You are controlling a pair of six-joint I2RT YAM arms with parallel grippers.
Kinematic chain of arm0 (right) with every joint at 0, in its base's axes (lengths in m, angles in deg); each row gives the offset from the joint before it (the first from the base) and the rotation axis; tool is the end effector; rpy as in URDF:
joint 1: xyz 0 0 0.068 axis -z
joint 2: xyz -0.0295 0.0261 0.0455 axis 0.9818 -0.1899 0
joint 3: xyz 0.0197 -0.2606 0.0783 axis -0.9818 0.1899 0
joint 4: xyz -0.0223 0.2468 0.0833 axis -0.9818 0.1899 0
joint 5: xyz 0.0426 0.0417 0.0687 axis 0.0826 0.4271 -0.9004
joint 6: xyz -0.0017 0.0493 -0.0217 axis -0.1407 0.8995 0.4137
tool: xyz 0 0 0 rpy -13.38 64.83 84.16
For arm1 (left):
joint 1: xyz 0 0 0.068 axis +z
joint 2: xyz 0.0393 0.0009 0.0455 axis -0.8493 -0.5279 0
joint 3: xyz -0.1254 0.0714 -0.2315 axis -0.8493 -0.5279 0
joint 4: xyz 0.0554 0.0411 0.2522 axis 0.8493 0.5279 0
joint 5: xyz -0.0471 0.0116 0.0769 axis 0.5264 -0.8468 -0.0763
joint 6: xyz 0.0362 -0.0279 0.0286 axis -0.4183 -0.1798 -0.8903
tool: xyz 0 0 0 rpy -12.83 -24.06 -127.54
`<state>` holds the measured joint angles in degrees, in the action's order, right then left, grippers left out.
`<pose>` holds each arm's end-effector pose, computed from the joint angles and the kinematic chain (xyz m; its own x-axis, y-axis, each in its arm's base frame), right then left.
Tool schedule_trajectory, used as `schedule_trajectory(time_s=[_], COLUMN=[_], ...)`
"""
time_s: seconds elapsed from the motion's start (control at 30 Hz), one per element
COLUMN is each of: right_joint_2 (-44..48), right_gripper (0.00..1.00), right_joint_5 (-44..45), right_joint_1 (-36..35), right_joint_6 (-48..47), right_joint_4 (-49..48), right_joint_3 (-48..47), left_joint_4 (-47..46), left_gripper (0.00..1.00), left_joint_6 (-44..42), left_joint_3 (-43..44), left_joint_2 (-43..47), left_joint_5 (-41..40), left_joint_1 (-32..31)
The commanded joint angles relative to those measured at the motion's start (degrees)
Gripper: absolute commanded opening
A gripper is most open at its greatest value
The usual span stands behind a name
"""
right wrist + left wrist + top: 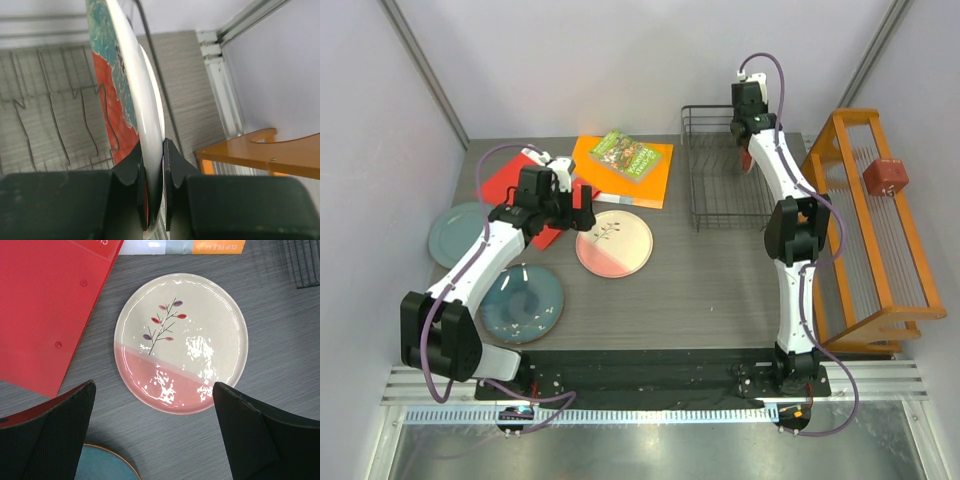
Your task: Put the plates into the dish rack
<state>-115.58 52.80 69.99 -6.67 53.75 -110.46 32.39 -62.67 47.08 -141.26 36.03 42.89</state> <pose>0.5272 0.0635 0.3125 -0.5637 -0.1536 -0.8116 0.3007 0.8770 -0.3748 0.2960 -0.0867 0.2892 -0.6905 0.0014 -0.7234 0.2552 0.9362 -0.2418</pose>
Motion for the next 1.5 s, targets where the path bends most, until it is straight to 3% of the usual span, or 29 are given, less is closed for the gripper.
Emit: schedule_trajectory(time_s=[0.0, 0.07, 0.1, 0.13, 0.23, 0.47, 0.53, 0.57, 0.6, 0.63, 0.67, 0.8, 0.9, 1.0, 1.27, 1.47], right_joint_2=[1.3, 1.0, 1.0, 1.2, 4.2, 16.6, 21.7, 23.5, 25.1, 26.9, 29.9, 36.3, 41.6, 44.7, 50.5, 58.9], right_gripper=[0.01, 0.03, 0.13, 0.33, 0.56, 0.70, 0.71, 0.71, 0.71, 0.71, 0.70, 0.67, 0.66, 0.67, 0.67, 0.67], right_joint_5=[2.0, 1.9, 1.9, 1.9, 2.2, 3.4, 3.4, 2.3, 1.6, 0.5, -3.7, -23.1, -36.1, -38.3, -40.3, -42.8], right_joint_1=[0.2, 0.2, 0.2, 0.1, -0.9, -5.1, -6.9, -7.5, -8.0, -8.8, -9.0, -9.2, -9.3, -10.0, -10.2, -10.3], right_joint_6=[1.0, 1.0, 0.9, 0.7, -1.2, -3.4, -3.6, -3.6, -3.4, -3.0, -2.1, 0.1, 2.9, 5.7, 9.4, 12.4], right_joint_4=[-7.1, -6.9, -6.9, -6.6, -5.5, -3.4, -3.4, -3.4, -3.2, -2.9, -2.2, 4.7, 3.7, 2.0, -0.5, -0.4], right_joint_3=[-1.4, -1.5, -1.5, -1.4, -0.3, 5.4, 8.7, 10.1, 11.7, 15.0, 16.5, 26.6, 34.9, 44.1, 52.4, 64.0], left_joint_4=[0.8, 1.9, 2.2, 3.2, 5.1, 7.2, 6.9, 7.7, 9.6, 10.2, 10.4, 10.4, 11.5, 11.3, 10.3, 7.7], left_gripper=[1.00, 0.99, 0.99, 1.00, 0.99, 0.98, 0.83, 0.47, 0.23, 0.04, 0.00, 0.00, 0.00, 0.00, 0.00, 0.00], left_joint_6=[1.0, 1.3, 1.3, 1.3, 1.1, 2.5, 2.9, 3.3, 3.9, 5.1, 5.3, 5.3, 6.4, 10.7, 13.5, 14.6], left_joint_3=[-0.7, -1.3, -1.5, -1.4, -1.1, 0.2, 0.9, 1.8, 2.8, 3.8, 3.9, 4.7, 5.7, 5.3, 7.7, 5.1], left_joint_2=[2.5, 2.8, 3.1, 3.1, 3.1, -2.4, -3.8, -5.2, -8.1, -9.5, -10.4, -15.6, -19.1, -22.1, -30.6, -30.5], left_joint_5=[-2.5, -3.4, -3.4, -3.5, -3.3, 1.4, 3.2, 4.0, 4.3, 5.4, 6.1, 5.2, 6.5, 8.6, 8.3, 9.4], left_joint_1=[0.4, 0.3, 0.4, 0.4, 0.4, 0.3, 0.0, -0.1, -0.2, -0.6, -0.8, -5.0, -8.0, -9.9, -17.4, -24.7])
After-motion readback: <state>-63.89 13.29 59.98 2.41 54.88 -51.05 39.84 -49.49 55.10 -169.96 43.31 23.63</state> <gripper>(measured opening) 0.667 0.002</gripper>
